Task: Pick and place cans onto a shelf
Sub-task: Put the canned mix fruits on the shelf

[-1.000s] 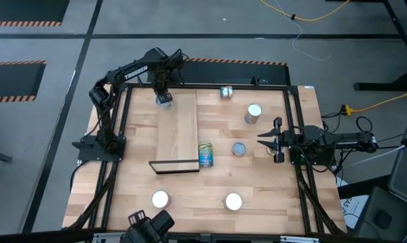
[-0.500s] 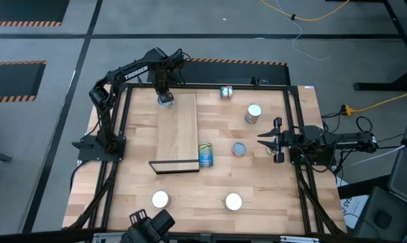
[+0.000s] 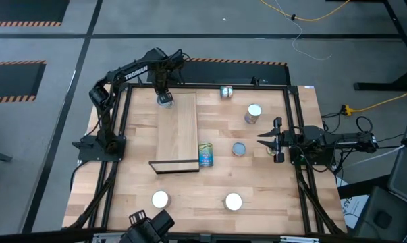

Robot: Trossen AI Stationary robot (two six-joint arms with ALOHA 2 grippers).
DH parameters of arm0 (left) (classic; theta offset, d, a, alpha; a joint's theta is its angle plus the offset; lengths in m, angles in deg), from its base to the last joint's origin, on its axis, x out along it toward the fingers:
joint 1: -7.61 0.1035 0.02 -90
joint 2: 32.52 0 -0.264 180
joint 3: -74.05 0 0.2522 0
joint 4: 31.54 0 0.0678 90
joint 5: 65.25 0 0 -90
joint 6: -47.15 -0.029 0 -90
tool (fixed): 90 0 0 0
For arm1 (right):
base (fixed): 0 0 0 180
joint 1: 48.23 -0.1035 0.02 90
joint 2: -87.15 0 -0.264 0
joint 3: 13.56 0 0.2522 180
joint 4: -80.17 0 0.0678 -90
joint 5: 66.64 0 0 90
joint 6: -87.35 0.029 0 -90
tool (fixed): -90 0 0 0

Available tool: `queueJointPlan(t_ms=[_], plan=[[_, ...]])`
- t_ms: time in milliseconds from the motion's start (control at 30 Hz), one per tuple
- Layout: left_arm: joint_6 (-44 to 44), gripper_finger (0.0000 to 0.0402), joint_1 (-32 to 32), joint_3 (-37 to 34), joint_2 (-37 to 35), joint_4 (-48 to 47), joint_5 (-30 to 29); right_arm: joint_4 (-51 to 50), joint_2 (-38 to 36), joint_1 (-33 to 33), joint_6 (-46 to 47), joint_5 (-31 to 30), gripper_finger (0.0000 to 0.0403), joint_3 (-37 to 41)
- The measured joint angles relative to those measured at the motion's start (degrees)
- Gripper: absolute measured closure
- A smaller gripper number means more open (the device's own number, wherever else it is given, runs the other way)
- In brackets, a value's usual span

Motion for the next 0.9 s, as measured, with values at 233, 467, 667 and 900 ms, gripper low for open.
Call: queueJointPlan(t_ms=[233,467,667,900], plan=[[0.0,0.0365,0.0,0.0,0.0,0.0,-0.1,0.0,0.0,0.0,0.0,0.0,0.0298,0.0],[0.0,0.0356,0.0,0.0,0.0,0.4,-0.3,0.0,0.0,0.0,0.0,0.0,0.0298,0.0],[0.0,0.0356,0.0,0.0,0.0,1.9,-3.3,0.0,0.0,0.0,0.0,0.0,0.0298,0.0],[0.0,0.0352,0.0,0.0,0.0,4.3,-3.4,0.0,0.0,0.0,0.0,0.0,0.0298,0.0]])
